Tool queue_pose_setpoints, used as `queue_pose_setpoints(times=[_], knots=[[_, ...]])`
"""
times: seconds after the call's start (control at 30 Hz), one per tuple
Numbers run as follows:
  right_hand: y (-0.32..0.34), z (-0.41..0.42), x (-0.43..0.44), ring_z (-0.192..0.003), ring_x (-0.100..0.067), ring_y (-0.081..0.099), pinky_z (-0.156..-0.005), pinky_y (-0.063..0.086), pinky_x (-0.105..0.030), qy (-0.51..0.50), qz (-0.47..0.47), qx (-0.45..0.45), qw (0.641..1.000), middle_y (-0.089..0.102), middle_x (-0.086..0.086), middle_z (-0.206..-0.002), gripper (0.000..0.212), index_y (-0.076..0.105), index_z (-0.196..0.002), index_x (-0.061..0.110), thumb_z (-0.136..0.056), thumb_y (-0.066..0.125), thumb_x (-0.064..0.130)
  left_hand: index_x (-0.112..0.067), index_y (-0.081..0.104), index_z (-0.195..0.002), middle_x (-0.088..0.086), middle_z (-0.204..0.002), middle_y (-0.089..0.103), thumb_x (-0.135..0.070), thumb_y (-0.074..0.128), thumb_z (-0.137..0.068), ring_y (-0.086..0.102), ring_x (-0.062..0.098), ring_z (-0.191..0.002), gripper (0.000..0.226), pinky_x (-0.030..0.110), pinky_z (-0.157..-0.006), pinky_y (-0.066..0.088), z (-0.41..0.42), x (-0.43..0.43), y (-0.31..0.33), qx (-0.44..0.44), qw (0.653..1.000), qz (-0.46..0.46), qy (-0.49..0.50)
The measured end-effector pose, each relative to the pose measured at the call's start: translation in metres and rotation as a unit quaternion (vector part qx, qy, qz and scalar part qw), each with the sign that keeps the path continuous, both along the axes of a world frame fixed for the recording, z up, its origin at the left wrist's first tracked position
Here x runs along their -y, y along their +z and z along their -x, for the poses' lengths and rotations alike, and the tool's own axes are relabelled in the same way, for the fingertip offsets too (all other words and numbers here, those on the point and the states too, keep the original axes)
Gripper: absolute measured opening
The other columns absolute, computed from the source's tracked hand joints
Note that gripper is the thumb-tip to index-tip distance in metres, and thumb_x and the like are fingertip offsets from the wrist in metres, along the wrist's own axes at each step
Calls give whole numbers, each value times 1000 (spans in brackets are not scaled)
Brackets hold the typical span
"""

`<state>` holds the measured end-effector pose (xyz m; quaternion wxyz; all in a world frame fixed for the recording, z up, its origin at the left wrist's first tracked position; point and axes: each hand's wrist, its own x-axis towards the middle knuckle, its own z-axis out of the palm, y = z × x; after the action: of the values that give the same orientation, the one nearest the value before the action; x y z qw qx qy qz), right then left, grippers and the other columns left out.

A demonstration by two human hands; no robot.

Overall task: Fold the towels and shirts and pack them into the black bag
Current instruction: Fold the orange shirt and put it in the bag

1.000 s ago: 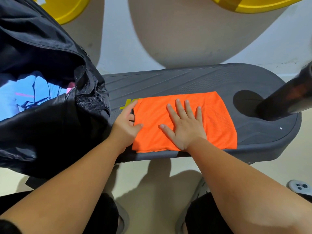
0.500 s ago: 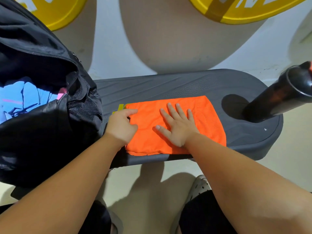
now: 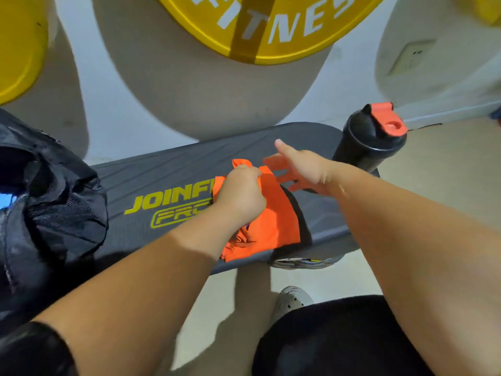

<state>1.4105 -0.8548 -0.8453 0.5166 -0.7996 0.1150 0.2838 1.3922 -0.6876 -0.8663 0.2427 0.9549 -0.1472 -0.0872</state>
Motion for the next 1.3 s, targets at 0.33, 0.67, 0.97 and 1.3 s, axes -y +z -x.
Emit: queue_pose_setpoints(times=[0.33, 0.67, 0.97, 1.3], knots=[[-30, 9, 30, -114, -22, 56, -102, 46, -43, 99, 62, -4, 993, 58, 7, -129, 42, 53, -140, 36, -99, 52, 44, -12, 68, -117, 11, -116, 67, -11, 64, -85, 62, 30, -108, 33, 32, -96, 42, 14, -14, -34, 113, 990, 83, -7], [-63, 21, 21, -153, -30, -7, -118, 13, -59, 335, 391, 159, 842, -19, 13, -164, 62, -2, -155, 46, -103, 30, 53, -30, -6, -157, -10, -164, -19, -95, 33, -66, -19, 26, -151, 118, 64, -116, -8, 24, -10, -85, 9, 978, -188, -93], [-55, 7, 19, -149, -34, 14, -113, 24, -56, 300, 446, 152, 830, 13, -1, -165, 57, 35, -150, 33, -96, 44, 50, -39, 5, -156, -5, -166, -11, -86, 19, -76, -9, 27, -153, 94, 63, -118, 1, 33, -19, -84, 8, 992, -112, -62], [-63, -21, -15, -119, -31, 47, -95, 44, -46, 265, 401, 227, 847, 56, -3, -130, 42, 49, -137, 32, -96, 44, 23, -18, 52, -138, 9, -140, 51, -61, 51, -77, 47, 31, -130, 75, 46, -108, 38, 10, -83, -76, 38, 998, -34, 37]])
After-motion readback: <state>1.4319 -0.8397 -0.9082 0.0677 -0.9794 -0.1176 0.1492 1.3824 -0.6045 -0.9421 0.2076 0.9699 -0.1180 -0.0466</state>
